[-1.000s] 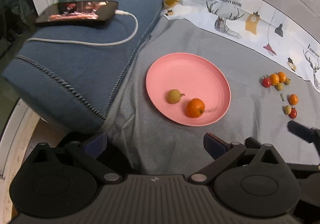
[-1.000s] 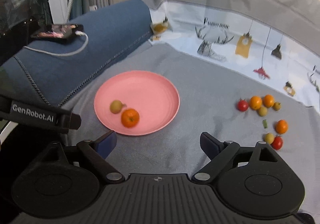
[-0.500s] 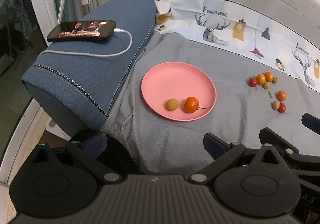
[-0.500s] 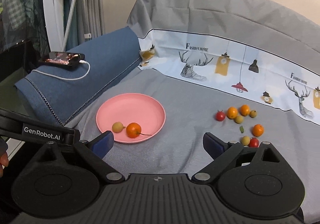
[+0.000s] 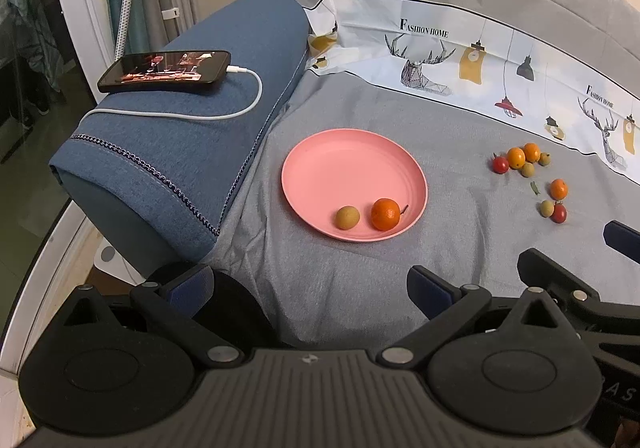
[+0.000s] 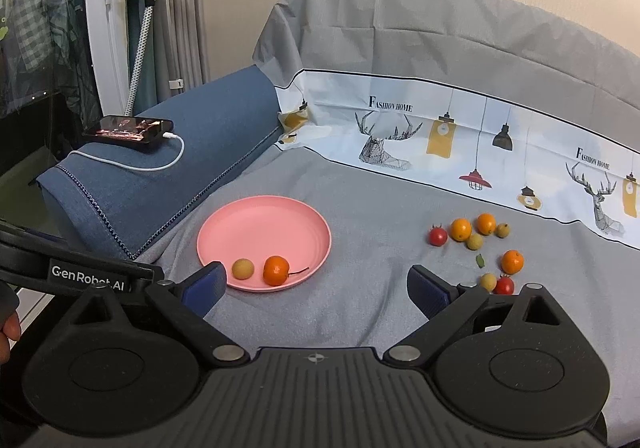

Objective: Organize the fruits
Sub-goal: 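Withdraw both open tools from the plate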

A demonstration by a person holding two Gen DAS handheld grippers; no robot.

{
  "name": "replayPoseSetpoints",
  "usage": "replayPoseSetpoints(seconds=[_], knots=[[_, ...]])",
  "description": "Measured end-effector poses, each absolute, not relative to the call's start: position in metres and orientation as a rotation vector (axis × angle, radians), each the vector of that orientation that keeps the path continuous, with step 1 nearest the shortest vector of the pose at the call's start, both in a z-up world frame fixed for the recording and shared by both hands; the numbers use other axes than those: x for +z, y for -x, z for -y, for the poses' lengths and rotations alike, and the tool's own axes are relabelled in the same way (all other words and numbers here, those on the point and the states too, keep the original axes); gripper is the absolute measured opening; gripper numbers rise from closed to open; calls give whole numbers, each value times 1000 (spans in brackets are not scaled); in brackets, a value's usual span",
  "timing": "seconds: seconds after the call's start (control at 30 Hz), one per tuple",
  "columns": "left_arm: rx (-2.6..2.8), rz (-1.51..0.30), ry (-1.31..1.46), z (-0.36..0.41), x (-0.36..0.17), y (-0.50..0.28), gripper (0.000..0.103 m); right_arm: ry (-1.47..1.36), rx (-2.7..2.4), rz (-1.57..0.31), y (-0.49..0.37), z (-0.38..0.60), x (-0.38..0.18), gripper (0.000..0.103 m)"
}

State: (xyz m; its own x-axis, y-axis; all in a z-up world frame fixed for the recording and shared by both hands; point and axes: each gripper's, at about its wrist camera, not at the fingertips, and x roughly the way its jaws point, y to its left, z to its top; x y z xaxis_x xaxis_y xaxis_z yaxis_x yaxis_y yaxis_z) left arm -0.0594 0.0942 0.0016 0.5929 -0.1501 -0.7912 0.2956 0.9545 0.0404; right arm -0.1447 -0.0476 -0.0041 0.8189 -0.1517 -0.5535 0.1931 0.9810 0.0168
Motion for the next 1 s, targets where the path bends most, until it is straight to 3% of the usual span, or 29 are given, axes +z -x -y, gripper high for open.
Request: replayPoseSetpoints(seconds=[1.0], knots=[[-261, -912, -174, -96, -1, 58, 103, -79, -182, -597, 142, 46, -7, 98]])
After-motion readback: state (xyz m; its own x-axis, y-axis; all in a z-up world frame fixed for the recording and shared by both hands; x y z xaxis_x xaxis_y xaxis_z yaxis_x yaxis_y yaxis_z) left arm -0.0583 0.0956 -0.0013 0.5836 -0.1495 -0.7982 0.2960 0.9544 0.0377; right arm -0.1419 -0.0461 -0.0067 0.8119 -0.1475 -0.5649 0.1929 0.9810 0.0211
